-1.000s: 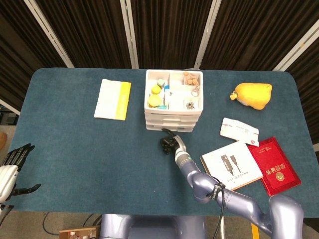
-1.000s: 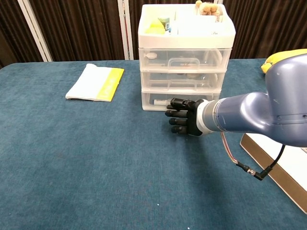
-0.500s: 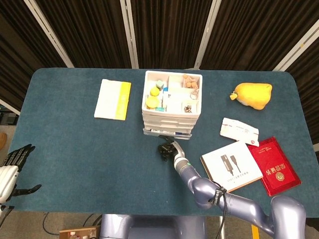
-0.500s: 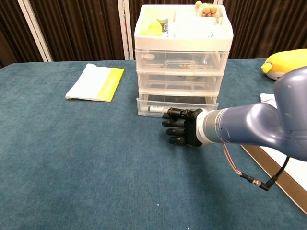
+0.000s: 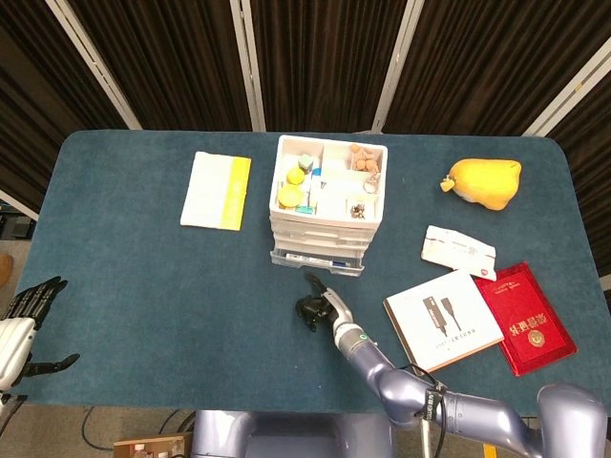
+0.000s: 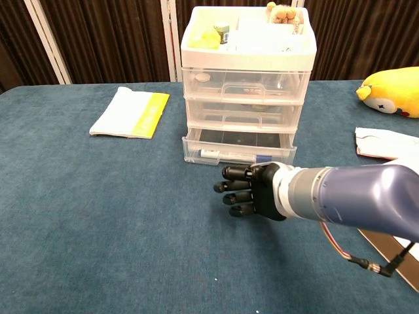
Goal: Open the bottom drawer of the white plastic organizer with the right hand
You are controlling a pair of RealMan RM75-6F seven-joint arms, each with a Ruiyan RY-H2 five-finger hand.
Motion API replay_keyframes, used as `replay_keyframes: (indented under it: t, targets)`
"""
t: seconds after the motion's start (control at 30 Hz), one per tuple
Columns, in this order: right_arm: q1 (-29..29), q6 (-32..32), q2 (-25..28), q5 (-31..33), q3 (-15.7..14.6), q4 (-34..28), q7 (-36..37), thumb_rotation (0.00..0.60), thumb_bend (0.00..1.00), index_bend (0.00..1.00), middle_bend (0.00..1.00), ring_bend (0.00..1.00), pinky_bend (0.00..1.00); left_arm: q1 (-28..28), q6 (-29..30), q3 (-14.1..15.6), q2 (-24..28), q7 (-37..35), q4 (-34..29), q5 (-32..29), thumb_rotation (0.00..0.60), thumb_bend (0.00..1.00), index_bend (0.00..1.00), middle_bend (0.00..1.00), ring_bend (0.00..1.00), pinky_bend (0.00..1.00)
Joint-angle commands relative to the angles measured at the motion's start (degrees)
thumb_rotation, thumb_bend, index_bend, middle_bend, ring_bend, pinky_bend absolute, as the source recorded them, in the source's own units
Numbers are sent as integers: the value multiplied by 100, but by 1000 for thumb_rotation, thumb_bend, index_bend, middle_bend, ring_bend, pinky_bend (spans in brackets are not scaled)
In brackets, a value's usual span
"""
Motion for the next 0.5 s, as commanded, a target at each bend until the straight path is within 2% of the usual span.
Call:
replay_keyframes:
  t: [0.03,0.3,0.4,0.5]
  targets:
    - [-72,180,94,-202,-128,-207,-75,600,859,0,742,774,837,9,21,-3,-5,5,2,4,600,12,0,0,0,0]
    - [-252,1405,58,-1681,-460,-714,-524,600,858,0,742,774,836,22,28,-6,-15,-32,-3,-21,600,11,0,0,0,0]
    - [-267,1647,77,-1906,-471,-850,-663,600,858,0,742,774,836,29,52,-10,-21,-23,0,-12,600,11,0,0,0,0]
    - [-183,1726,222,-1759,-403,-884,-953,600,858,0,742,774,836,43,79,-11,-37,21,8,-8,600,11,0,0,0,0]
